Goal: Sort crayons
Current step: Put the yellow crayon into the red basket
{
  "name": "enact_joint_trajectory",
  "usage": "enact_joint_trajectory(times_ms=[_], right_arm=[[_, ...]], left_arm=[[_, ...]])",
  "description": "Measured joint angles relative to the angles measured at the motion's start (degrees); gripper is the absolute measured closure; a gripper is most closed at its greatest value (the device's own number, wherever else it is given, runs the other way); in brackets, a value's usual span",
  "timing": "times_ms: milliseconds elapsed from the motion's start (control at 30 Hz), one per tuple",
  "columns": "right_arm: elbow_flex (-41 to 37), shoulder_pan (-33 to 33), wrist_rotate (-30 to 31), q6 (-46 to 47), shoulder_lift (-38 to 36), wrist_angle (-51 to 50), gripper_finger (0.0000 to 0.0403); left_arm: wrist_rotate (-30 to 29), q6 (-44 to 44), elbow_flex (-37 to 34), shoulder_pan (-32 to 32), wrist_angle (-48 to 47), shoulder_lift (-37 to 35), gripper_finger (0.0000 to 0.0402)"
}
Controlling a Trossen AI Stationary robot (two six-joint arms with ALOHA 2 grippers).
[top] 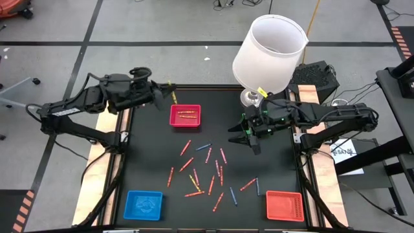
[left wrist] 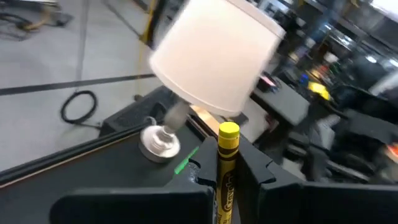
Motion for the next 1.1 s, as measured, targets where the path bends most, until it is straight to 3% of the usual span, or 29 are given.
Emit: enact_joint_trajectory(times_ms=[233,800,933,1100], right_arm=[[0.0,0.0,0.0,0.0,0.1,-2.7,0.02],[0.0,0.0,0.0,0.0,0.1,-4.8,0.02],[0.0,0.0,0.0,0.0,0.1,-4.8,0.02],[0.0,0.0,0.0,0.0,0.1,-4.8,0.02]], left_arm=[[10.9,9.8,0.0,-3.2,-2.3,0.6,0.0381],[11.2,45.1,0.0,-4.8,-6.8,3.3,0.0381],[11.2,48.6,0.0,-4.6,-9.5,4.2,0.0381],[11.2,45.8,0.0,-4.7,-8.9,5.4,0.0381]])
